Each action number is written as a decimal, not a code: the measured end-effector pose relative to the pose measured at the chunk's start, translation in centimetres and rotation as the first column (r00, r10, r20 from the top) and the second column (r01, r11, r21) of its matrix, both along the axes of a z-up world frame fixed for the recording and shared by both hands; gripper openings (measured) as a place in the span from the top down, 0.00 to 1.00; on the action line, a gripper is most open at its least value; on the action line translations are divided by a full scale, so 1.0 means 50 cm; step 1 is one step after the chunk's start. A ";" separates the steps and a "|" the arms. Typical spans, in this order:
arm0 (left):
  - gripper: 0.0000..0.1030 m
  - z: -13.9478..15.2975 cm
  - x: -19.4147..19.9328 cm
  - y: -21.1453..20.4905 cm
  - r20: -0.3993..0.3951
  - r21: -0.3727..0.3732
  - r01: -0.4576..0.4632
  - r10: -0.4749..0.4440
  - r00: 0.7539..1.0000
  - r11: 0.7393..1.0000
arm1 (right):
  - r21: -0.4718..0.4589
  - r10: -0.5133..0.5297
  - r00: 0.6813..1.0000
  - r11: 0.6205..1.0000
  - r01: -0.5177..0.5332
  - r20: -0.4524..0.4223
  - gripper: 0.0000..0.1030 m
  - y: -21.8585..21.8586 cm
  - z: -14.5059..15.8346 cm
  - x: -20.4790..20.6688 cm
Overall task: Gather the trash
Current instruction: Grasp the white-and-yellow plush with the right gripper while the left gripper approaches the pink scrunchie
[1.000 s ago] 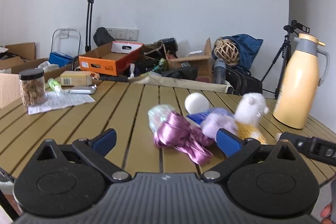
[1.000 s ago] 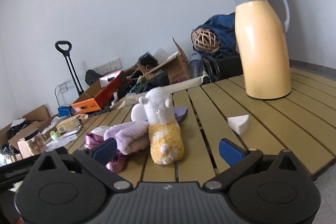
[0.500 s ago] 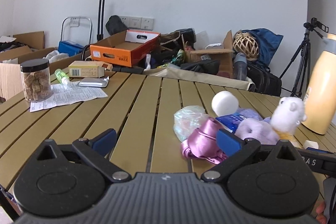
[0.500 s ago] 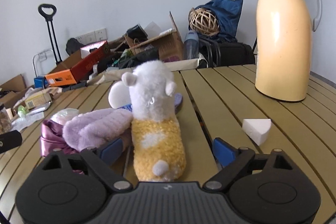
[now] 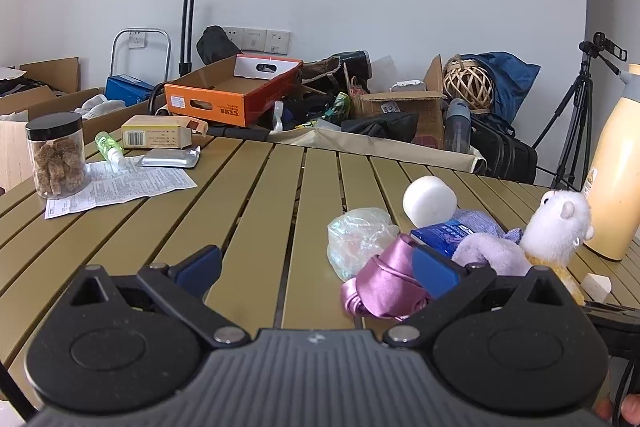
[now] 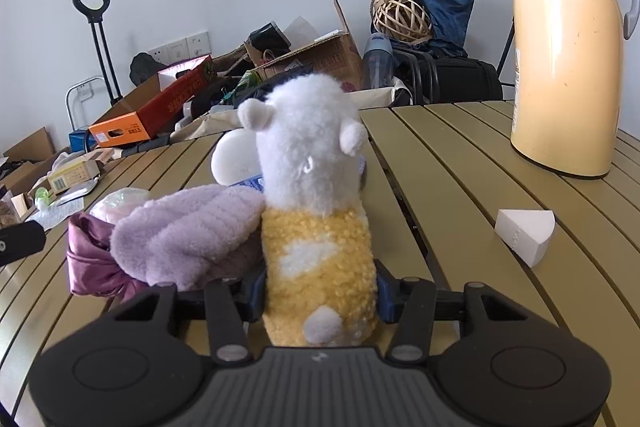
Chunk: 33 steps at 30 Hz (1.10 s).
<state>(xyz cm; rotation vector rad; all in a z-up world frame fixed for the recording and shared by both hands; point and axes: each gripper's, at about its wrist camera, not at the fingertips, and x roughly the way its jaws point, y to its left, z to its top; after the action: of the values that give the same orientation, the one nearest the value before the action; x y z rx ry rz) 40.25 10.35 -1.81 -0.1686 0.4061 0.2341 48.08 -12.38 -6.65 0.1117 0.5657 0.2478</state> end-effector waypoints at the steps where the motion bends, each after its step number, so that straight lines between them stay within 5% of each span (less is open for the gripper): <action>1: 0.00 -0.002 0.001 -0.002 -0.003 0.005 0.004 -0.004 1.000 1.000 | 0.007 -0.006 1.000 1.000 0.006 0.006 0.54 -0.002 0.000 -0.003; 23: 0.00 -0.027 0.052 -0.059 -0.040 -0.036 0.037 -0.038 0.998 0.999 | -0.007 -0.126 0.983 0.992 0.128 0.136 0.55 -0.109 0.031 -0.086; 33: 0.01 -0.050 0.106 -0.053 -0.093 -0.174 0.066 -0.083 0.992 0.983 | -0.007 -0.137 0.981 0.990 0.139 0.135 0.54 -0.138 0.031 -0.097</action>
<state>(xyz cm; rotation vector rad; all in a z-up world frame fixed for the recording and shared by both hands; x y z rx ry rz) 45.54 7.68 -4.32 -0.3103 0.5318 0.1342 43.21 -19.25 -5.12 0.1173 0.4242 0.1149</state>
